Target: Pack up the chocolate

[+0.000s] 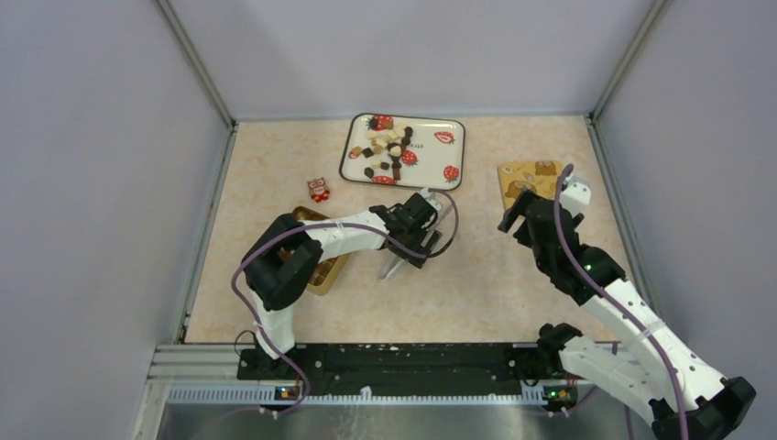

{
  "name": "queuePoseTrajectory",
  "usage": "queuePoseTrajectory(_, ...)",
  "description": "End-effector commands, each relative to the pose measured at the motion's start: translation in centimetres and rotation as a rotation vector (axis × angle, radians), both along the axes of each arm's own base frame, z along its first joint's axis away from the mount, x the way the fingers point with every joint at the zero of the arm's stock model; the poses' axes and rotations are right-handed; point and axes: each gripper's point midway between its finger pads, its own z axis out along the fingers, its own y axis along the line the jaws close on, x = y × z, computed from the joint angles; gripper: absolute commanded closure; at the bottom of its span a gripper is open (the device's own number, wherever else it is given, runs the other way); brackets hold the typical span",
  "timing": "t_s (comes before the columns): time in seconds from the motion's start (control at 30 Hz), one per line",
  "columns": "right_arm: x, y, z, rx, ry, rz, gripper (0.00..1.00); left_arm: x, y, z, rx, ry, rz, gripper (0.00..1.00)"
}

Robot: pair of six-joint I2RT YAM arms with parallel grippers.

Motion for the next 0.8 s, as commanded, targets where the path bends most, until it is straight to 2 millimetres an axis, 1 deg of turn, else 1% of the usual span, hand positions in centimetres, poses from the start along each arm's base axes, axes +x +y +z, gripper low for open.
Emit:
queuePoseTrajectory(0.0,0.5,0.4,0.9,0.011,-0.030,0.016,0.18,1.9,-2.3,0.7,-0.082,-0.045,-0.053,0.13)
queuePoseTrajectory(0.1,0.4,0.3,0.8,0.008,-0.028,0.014,0.18,2.4,-2.4,0.4,-0.119,-0.033,-0.056,0.20)
queuePoseTrajectory(0.23,0.3,0.2,0.7,0.003,-0.024,0.015,0.18,3.2,-2.1,0.1,-0.150,-0.033,-0.059,0.23)
queuePoseTrajectory(0.3,0.3,0.2,0.5,0.003,-0.020,0.016,0.18,2.9,-2.3,-0.1,-0.164,-0.013,-0.078,0.25)
queuePoseTrajectory(0.47,0.3,0.2,0.5,0.011,-0.022,0.011,0.19,2.3,-2.3,-0.8,-0.165,0.023,-0.089,0.36)
queuePoseTrajectory(0.5,0.3,0.2,0.5,0.012,-0.024,0.010,0.19,2.1,-2.3,-0.9,-0.167,0.028,-0.090,0.39)
queuePoseTrajectory(0.6,0.3,0.3,0.6,0.018,-0.028,0.011,0.20,1.9,-2.2,-1.0,-0.167,0.031,-0.092,0.60)
queuePoseTrajectory(0.67,0.4,0.3,0.6,0.019,-0.030,0.011,0.20,1.8,-2.2,-0.6,-0.172,0.032,-0.091,0.71)
queuePoseTrajectory(0.77,0.4,0.3,0.8,0.016,-0.034,0.010,0.20,1.9,-2.2,1.1,-0.188,0.012,-0.099,0.72)
